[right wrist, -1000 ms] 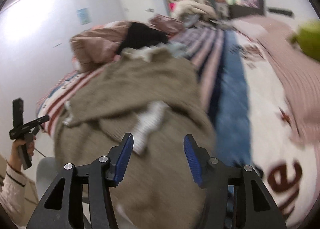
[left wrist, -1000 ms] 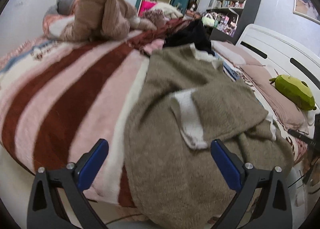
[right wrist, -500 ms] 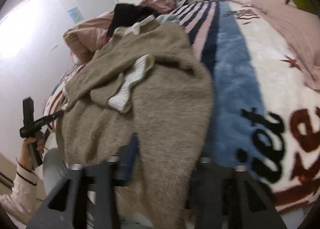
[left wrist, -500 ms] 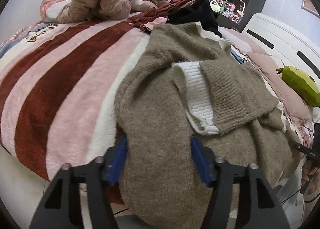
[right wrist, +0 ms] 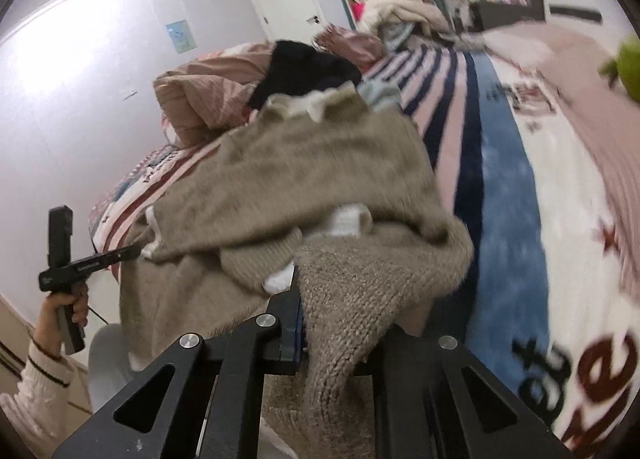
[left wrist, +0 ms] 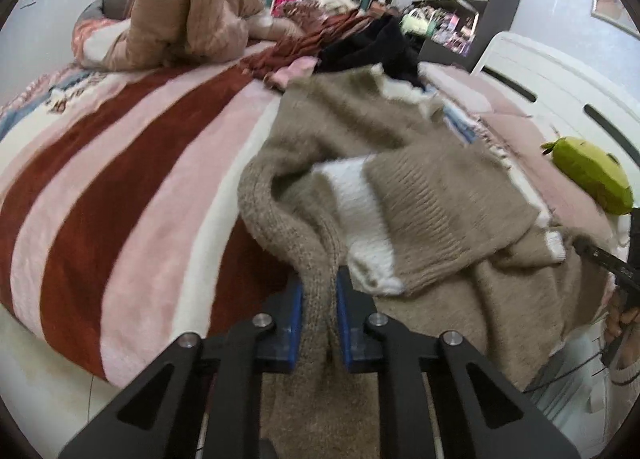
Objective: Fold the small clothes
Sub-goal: 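Lift the hem with the right gripper while the left gripper grasps the hem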
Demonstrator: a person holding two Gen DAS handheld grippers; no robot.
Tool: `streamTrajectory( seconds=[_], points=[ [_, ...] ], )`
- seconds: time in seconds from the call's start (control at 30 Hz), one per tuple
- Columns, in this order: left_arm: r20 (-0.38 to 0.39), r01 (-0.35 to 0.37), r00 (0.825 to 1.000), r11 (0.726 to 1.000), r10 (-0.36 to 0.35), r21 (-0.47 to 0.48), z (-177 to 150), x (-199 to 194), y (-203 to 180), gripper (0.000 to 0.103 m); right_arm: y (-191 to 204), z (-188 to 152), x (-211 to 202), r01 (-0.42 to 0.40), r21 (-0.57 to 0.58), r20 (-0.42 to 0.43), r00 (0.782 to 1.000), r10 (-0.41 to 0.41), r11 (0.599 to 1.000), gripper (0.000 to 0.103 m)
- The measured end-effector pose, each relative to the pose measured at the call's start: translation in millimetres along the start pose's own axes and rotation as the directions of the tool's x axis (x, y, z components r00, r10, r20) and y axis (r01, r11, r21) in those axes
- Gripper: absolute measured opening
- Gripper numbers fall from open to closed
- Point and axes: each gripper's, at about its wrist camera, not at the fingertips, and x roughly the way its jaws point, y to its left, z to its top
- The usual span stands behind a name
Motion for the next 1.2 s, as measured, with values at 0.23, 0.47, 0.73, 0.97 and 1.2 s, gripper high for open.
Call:
streamTrajectory(
  seconds=[0.23, 0.47, 0.73, 0.97, 1.2],
  points=[
    [0.1, -0.01, 0.995, 0.997, 0.003, 0.073, 63.4, -11.5, -19.5, 0.012, 10.3, 69.4, 5.1, 0.0, -0.04, 0.09, 0.996, 0.003, 0.999, 0.006],
    [0.138, -0.046, 0.99, 0.996, 0.036, 0.071, 149.8, 8.9, -15.7, 0.012, -6.7, 137.1, 35.7, 0.062, -0.009, 0.1, 0.993, -0.06, 0.998, 0.006],
    [0.05, -0.124, 0.991, 0.992, 0.122, 0.035, 201.4, 92.9, 7.1, 0.012, -59.5, 169.4, 107.4, 0.167, 0.06, -0.02, 0.986, -0.166, 0.984, 0.006],
    [-0.038, -0.172, 0.984, 0.985, 0.173, 0.017, 213.7, 156.7, 31.4, 0.012, -104.2, 163.0, 160.2, 0.259, 0.112, -0.157, 0.958, -0.24, 0.959, 0.006],
    [-0.082, -0.161, 0.984, 0.987, 0.159, -0.011, 214.0, 175.7, 40.3, 0.033, -116.5, 157.0, 165.0, 0.232, 0.14, -0.192, 0.96, -0.203, 0.963, 0.009]
  ],
)
